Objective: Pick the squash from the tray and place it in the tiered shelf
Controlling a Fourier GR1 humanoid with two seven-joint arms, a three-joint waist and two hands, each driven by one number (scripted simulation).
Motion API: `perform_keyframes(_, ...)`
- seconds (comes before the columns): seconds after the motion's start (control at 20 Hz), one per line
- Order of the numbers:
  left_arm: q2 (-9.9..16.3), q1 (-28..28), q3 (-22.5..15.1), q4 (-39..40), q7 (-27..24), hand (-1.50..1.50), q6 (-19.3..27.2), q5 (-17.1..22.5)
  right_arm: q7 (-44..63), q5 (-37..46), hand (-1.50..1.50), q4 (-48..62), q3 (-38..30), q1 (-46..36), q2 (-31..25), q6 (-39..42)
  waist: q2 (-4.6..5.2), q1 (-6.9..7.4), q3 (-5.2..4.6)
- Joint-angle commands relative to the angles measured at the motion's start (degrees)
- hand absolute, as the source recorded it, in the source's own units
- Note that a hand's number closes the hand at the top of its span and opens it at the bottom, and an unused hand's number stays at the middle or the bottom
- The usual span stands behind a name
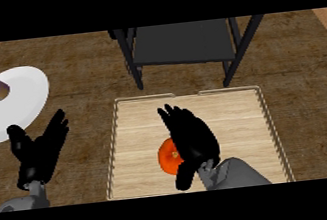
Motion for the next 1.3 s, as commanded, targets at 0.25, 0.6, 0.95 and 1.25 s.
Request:
perform_keyframes(0.25, -2.39, -0.99, -0.90, 1.23, 1.73, 0.00, 0.64, -1.46, -6.61, -0.49, 1.50, 8.21, 3.68, -2.41, 1.21, 8.32, 0.38, 0.59, -0.30)
perform_keyframes(0.6, -0.38, -0.15, 2.43, 4.18, -0.45, 0.00, -3.34, -0.15, -9.18, -0.91, 1.50, 2.49, 4.36, 0.32, 2.11, 6.35, 0.19, 0.01, -0.31)
perform_keyframes(0.95, -2.46, -1.62, 0.85, 5.30, -1.00, 0.00, -1.91, -2.15, 0.50, -8.03, 1.50, 11.62, 4.23, -7.32, 2.14, -10.59, 0.63, 1.73, -0.33)
perform_keyframes(1.25, -4.16, -3.10, -1.15, 3.76, 0.40, 0.00, -0.82, -3.44, 11.65, -13.27, 1.50, 14.04, 8.48, -19.54, 2.16, -26.36, 0.50, 2.44, -0.31)
